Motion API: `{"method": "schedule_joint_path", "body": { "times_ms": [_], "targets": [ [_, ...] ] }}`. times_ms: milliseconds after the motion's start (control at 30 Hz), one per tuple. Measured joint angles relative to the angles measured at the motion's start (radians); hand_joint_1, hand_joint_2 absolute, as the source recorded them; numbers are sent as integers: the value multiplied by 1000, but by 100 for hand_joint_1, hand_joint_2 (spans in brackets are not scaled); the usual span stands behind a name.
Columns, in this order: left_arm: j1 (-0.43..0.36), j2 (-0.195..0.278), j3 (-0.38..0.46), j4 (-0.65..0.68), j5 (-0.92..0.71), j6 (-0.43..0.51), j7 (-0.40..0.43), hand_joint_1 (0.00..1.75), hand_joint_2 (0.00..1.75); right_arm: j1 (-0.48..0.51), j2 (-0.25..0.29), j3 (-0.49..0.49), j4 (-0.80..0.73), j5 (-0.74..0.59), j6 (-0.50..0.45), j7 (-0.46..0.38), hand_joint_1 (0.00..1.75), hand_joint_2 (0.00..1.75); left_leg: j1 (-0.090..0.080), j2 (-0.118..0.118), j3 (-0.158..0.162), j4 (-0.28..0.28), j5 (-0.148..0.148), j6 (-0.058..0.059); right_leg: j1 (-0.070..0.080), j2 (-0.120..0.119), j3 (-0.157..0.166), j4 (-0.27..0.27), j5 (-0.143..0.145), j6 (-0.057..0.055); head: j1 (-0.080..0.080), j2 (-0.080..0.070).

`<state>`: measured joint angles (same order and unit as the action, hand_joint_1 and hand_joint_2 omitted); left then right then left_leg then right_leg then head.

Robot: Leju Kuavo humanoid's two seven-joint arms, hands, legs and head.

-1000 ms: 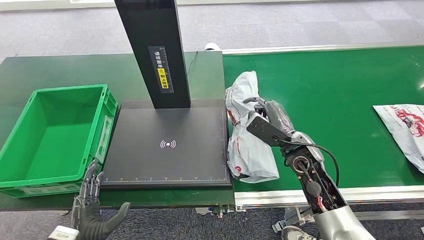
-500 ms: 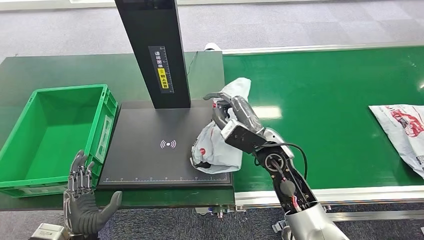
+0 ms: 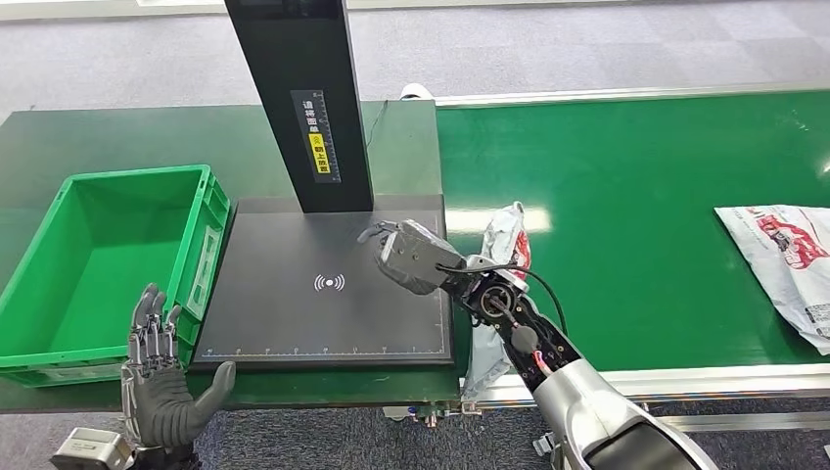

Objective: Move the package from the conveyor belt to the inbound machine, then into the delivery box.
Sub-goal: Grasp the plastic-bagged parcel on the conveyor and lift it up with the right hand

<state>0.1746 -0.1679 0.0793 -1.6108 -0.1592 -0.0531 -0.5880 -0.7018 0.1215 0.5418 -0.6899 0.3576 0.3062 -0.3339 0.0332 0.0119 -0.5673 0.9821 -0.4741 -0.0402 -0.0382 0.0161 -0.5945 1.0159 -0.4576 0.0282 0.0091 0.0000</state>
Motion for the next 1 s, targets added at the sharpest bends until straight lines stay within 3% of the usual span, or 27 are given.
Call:
{"method": "schedule_joint_path", "body": {
  "times_ms": [300,367,500,800,867,1000],
  "targets": [
    [27,9,-12,-1,-27,10,18,0,175,-14,-42,-8,23,175,-365,229,0,175,0,0,0,0,0,0,0,0,-1,0,0,0,0,0],
    [31,8,-12,-2,-29,12,19,0,175,1,-59,-32,-24,219,-431,214,0,175,0,0,0,0,0,0,0,0,-1,0,0,0,0,0],
    [30,8,-14,-3,-29,11,18,0,175,53,-83,-96,-158,268,-531,96,0,175,0,0,0,0,0,0,0,0,-1,0,0,0,0,0],
    [24,9,-20,-3,-25,11,14,0,175,109,-101,-166,-303,282,-542,49,0,175,0,1,0,0,0,0,0,0,-1,0,0,0,0,0],
    [23,9,-22,-3,-24,13,13,0,175,117,-102,-182,-323,316,-511,112,0,175,0,1,0,0,0,0,0,0,-1,0,0,0,0,0],
    [24,9,-22,-3,-37,14,22,0,175,107,-108,-206,-288,411,-359,371,0,175,0,1,0,0,0,0,0,0,-1,0,0,0,0,0]
  ]
}}
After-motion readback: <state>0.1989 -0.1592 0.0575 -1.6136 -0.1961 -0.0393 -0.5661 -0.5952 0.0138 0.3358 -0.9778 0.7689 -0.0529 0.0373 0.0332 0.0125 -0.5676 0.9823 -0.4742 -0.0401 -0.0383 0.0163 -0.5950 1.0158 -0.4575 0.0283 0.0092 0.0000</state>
